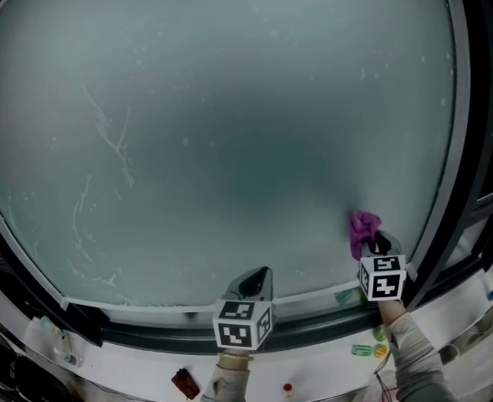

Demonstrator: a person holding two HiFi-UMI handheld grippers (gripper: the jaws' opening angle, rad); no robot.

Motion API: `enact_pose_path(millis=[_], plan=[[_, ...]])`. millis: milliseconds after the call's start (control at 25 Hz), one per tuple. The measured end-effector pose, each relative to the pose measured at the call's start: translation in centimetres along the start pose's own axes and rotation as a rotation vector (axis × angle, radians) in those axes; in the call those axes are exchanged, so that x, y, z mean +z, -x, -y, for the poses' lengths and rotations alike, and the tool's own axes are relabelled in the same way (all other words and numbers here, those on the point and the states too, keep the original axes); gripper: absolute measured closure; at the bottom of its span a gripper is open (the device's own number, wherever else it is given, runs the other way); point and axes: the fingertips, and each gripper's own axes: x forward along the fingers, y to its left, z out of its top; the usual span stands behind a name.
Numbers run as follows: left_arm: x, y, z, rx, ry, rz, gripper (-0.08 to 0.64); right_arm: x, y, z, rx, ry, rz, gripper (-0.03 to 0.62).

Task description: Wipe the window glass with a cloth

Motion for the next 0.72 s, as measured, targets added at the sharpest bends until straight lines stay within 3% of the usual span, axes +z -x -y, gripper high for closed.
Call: enact_pose_path(millis=[400, 720], plan=[[-0.4, 2.2, -0.9, 0.042, 0.004, 0.012, 0.555, 2.4, 3.9, -4.6, 0.124, -0.045, 0.083, 0.528], [-2.9, 4.8, -1.2, 0.08, 0.021, -0.012, 0.555, 2.7, 8.0, -9.4, 0.243, -0.064, 0.117, 0.528]])
